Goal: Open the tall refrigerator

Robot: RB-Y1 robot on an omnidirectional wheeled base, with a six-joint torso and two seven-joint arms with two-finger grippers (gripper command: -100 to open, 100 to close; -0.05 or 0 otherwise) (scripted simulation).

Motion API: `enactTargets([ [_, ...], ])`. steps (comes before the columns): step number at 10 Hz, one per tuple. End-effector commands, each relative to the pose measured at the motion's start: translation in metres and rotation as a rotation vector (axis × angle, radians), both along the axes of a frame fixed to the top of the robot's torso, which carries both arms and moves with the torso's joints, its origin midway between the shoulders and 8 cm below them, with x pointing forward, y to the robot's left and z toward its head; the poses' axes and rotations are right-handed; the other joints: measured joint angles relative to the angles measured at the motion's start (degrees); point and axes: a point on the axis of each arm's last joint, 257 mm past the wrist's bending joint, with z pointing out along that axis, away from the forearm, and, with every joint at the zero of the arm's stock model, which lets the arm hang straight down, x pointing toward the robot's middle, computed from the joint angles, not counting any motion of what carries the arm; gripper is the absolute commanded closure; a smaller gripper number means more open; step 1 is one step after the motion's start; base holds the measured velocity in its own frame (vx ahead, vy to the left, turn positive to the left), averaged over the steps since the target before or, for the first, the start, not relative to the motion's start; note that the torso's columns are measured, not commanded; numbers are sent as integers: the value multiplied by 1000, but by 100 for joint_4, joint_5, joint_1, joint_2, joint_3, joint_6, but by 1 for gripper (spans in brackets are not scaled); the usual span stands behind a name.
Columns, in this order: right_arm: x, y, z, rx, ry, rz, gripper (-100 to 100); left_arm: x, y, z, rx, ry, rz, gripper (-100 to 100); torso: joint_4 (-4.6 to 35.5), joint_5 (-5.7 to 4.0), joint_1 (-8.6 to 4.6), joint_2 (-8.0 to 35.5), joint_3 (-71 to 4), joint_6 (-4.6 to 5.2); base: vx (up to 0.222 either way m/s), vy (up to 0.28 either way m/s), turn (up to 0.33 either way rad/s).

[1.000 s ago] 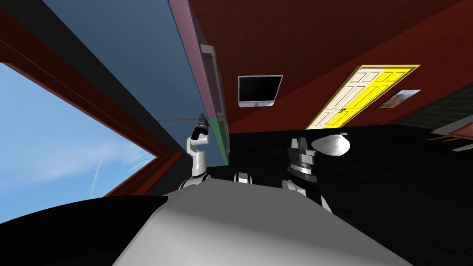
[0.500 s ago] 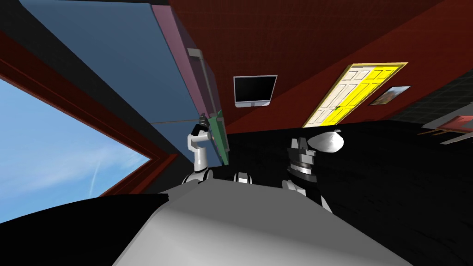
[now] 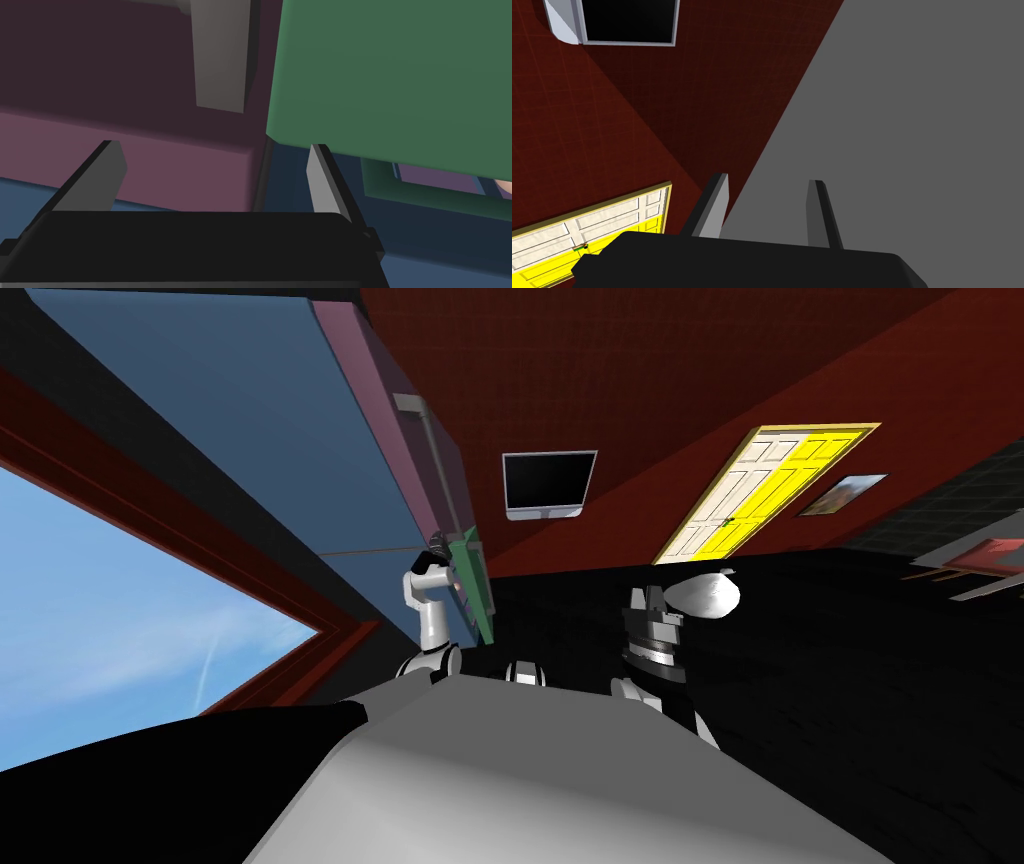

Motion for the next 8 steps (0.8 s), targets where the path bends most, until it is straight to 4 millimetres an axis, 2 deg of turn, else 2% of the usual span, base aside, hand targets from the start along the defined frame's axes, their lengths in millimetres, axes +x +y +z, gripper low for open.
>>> enactTargets([
  [1, 0, 0, 0, 0, 0, 0, 0, 1, 2, 2, -3, 7, 4, -100, 7, -7, -6, 0, -1, 2, -21, -21, 28],
  [2, 0, 0, 0, 0, 0, 0, 0, -2, 5, 9, -3, 10, 13, -100, -12, 10, -9, 19, 15, -10, 38, 10, 17],
  [3, 0, 0, 0, 0, 0, 0, 0, 0, 3, 0, -8, 20, 9, -100, -9, 11, 3, 9, 11, -12, 9, 1, 33],
  [4, 0, 0, 0, 0, 0, 0, 0, 0, 3, -1, -10, 24, 11, 100, -22, 21, 1, 15, 13, -13, -34, -14, 30],
  [5, 0, 0, 0, 0, 0, 0, 0, -8, 15, -4, -12, 32, 44, 100, -7, 12, -9, 37, 27, -17, 66, -148, 50],
  [6, 0, 0, 0, 0, 0, 0, 0, -8, 15, -4, -12, 32, 44, 100, 5, -11, -65, 36, 30, -22, 113, -169, 79],
  [7, 0, 0, 0, 0, 0, 0, 0, -17, 27, -1, -9, 29, 77, 100, 4, -21, -76, 40, 30, -1, 111, -211, 47],
  [8, 0, 0, 0, 0, 0, 0, 0, -17, 27, -1, -9, 29, 77, 100, 1, -21, -81, 36, 25, 7, 127, -220, 28],
])
